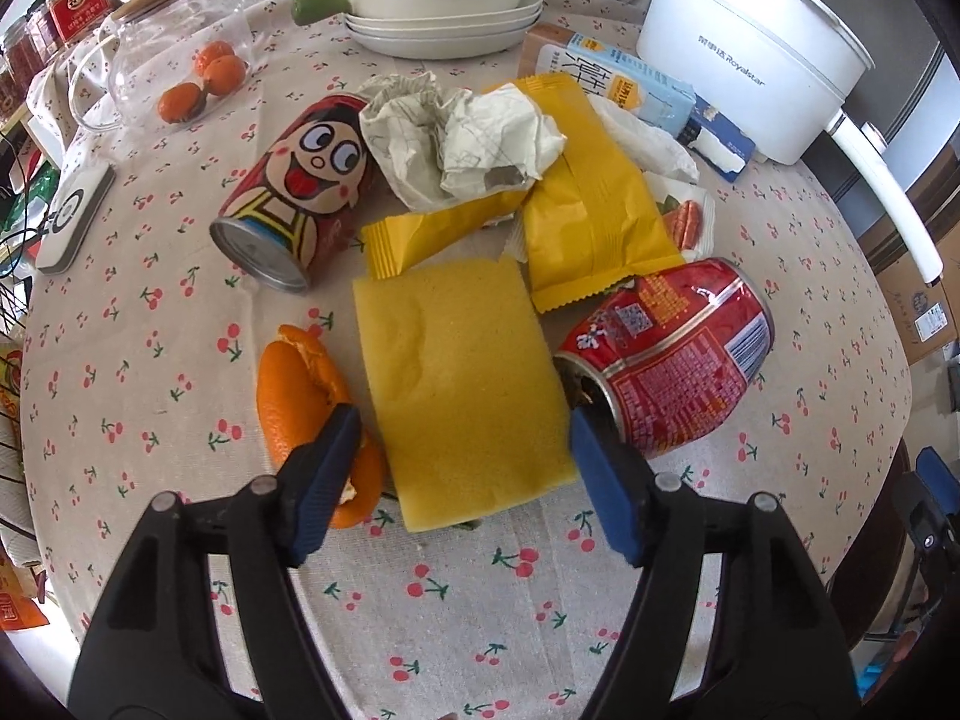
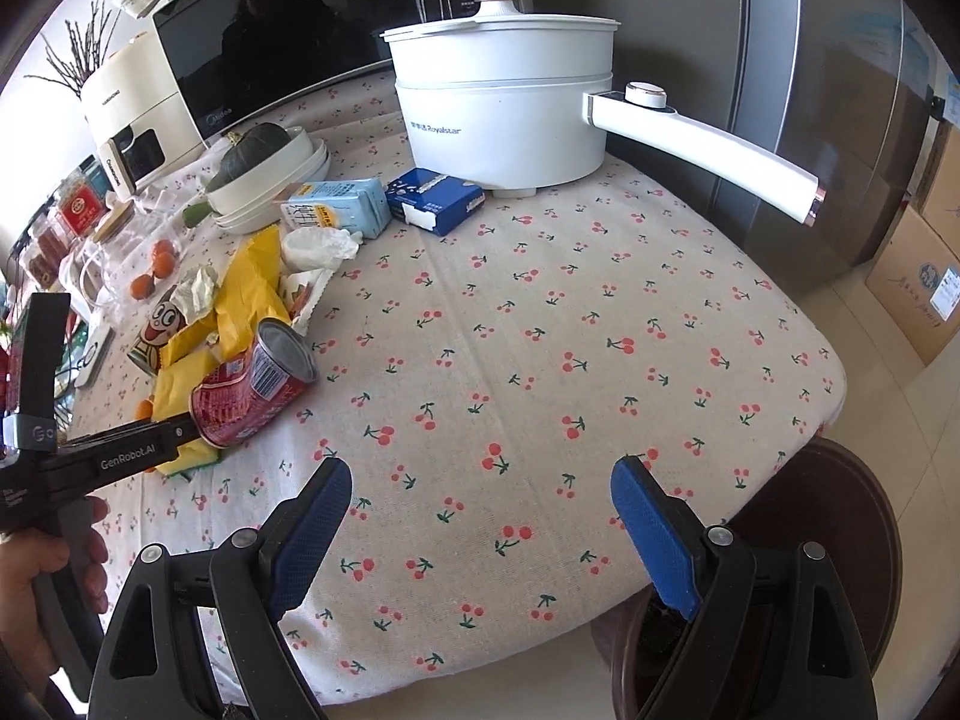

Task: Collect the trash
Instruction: 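Grasp the yellow sponge with the left tool while the right tool grasps the red can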

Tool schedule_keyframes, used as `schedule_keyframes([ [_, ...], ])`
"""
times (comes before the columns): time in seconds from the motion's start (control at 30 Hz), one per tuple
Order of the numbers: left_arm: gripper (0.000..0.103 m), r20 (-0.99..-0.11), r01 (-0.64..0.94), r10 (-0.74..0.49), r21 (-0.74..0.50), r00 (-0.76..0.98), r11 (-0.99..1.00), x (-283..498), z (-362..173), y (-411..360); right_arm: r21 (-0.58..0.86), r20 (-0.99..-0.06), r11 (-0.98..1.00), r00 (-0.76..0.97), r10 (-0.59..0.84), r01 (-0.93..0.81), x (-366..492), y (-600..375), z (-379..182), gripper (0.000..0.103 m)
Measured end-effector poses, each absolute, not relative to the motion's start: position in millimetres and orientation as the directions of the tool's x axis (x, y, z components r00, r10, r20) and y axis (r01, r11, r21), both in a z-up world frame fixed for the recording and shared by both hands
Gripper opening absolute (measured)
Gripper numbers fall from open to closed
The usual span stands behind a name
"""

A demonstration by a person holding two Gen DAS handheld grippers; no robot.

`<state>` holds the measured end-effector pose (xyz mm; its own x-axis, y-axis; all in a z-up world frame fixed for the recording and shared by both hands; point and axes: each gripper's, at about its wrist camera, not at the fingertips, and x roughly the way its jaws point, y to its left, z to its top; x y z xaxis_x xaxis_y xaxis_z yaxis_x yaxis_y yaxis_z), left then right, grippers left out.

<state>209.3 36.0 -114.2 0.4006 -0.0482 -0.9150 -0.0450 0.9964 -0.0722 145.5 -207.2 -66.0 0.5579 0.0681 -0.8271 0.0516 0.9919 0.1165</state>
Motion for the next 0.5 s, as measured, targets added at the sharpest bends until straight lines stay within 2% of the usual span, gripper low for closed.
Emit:
schedule_keyframes([
  [0.07,0.071,-0.917,-0.048,-0.048,-0.073,0.397,0.996,211.0,-115.9,36.2,0.112,-0.832,0.993,0.551,0.068,0.048,147.4,-204.5,-68.9,0.09],
  [0.17,0.062,-0.916,-0.028,-0.052,-0.069,0.399,0.997,210.6,-112.0,33.8,0.102,-0.836,0.994,0.544,0.065,0.038,150.3,-199.5,-69.7,0.09],
  [0.43,0.06,-0.89,-0.028,-0.147,-0.176,0.432,0.984,189.6,-81.3,61.7,0.098,-0.821,0.99,0.555,0.137,-0.099,161.9,-154.5,-69.6,0.091],
  [0.5,0.06,-0.881,-0.031,-0.167,-0.201,0.442,0.979,183.1,-74.4,73.0,0.098,-0.818,0.983,0.551,0.167,-0.153,166.2,-136.1,-74.3,0.098],
])
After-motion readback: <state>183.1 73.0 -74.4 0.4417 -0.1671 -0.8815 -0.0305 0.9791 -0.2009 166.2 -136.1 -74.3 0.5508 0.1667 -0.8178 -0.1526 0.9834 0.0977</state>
